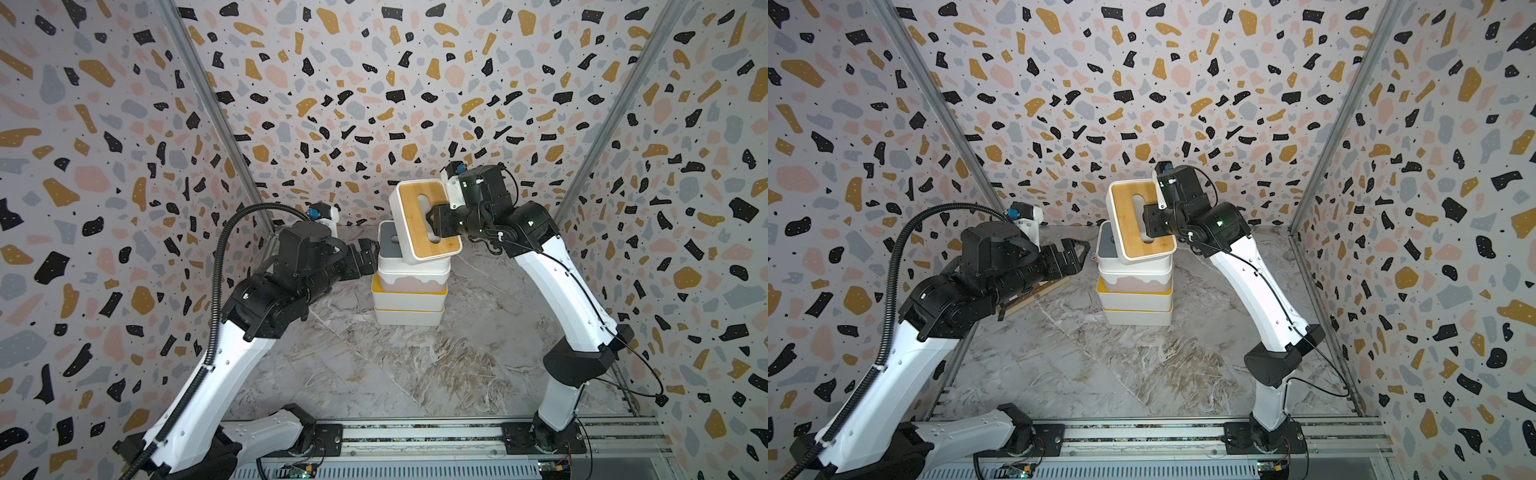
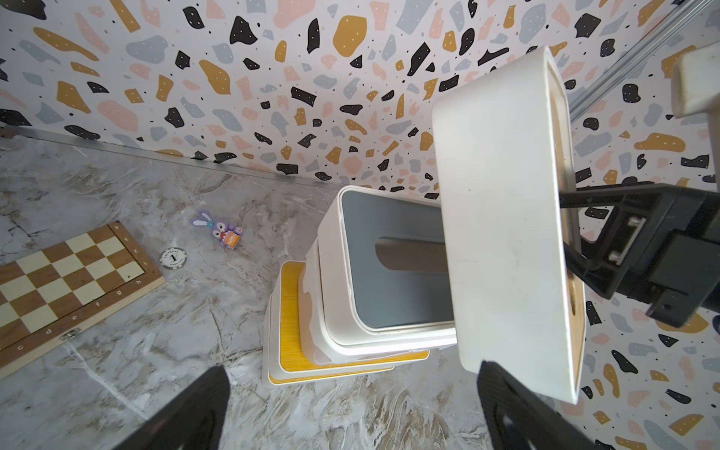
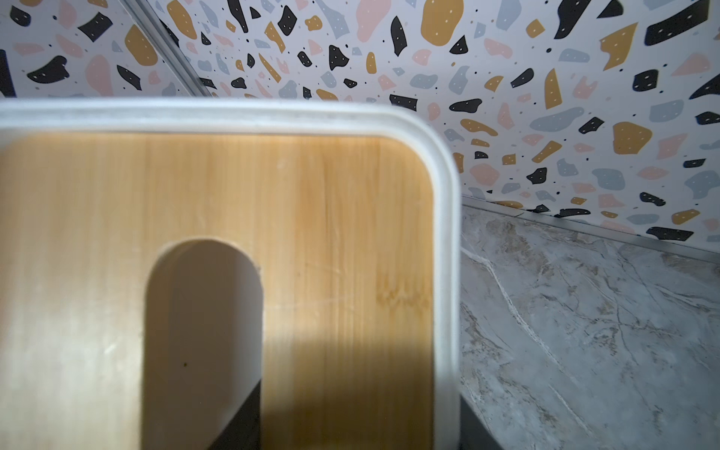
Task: Stack the tissue boxes
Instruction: Place the tissue box at the tissue box, then adjust the tissue box on the tissue box.
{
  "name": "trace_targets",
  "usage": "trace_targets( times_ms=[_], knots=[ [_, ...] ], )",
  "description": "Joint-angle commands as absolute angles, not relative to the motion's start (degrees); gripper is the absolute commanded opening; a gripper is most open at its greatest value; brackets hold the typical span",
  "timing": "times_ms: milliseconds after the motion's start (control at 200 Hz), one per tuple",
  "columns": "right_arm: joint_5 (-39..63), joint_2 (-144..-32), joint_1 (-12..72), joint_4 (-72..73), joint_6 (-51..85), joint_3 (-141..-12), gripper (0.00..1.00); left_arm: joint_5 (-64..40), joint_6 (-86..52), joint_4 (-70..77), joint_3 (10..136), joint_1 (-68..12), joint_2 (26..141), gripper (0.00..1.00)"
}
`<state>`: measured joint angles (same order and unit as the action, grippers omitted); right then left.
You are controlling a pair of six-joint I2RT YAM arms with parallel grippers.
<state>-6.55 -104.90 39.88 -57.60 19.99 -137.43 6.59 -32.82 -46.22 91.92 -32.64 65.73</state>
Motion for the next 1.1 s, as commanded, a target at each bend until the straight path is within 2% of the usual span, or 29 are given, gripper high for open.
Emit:
trace_targets(
  times_ms=[0, 320, 445, 506, 601, 651, 711, 846, 921, 1096],
  knots=[
    [-3.6, -105.1, 39.2, -56.7, 19.6, -139.7, 0.52, 4.8, -33.7, -43.3, 91.3, -31.9, 65.7, 1.0],
    [-2.2, -106.7, 38.8, -55.7, 20.2, -140.0, 0.6, 3.4, -34.9, -41.9, 89.8, -31.0, 65.7, 1.0],
    [-1.4, -106.3, 38.8, -54.6, 20.4, -141.2, 0.68, 2.7, -35.0, -41.7, 90.3, -30.7, 66.2, 0.99],
    [-0.8, -105.7, 38.7, -54.0, 20.5, -141.6, 0.75, 2.4, -34.9, -41.1, 90.5, -30.4, 66.5, 1.0],
    [-1.0, -103.7, 38.7, -53.2, 20.5, -141.7, 0.76, 0.7, -33.7, -40.5, 92.3, -29.4, 68.0, 1.0],
    [-1.4, -102.1, 38.6, -52.8, 20.4, -141.1, 0.83, -0.3, -32.7, -40.3, 93.8, -28.7, 69.4, 0.99],
    [-1.5, -99.9, 38.4, -52.8, 20.0, -139.9, 0.83, -2.6, -32.3, -39.8, 95.4, -27.4, 71.5, 0.99],
    [-1.7, -92.1, 37.4, -53.0, 19.8, -132.0, 0.88, -7.9, -32.2, -34.7, 96.6, -24.1, 74.4, 0.99],
    [-1.0, -86.0, 37.3, -49.5, 20.9, -124.0, 0.97, -8.8, -31.9, -32.6, 97.9, -22.7, 76.3, 1.0],
    [7.8, -74.8, 37.4, -42.6, 23.4, -106.8, 0.99, -14.4, -31.8, -27.7, 102.3, -20.4, 82.3, 0.99]
  ],
)
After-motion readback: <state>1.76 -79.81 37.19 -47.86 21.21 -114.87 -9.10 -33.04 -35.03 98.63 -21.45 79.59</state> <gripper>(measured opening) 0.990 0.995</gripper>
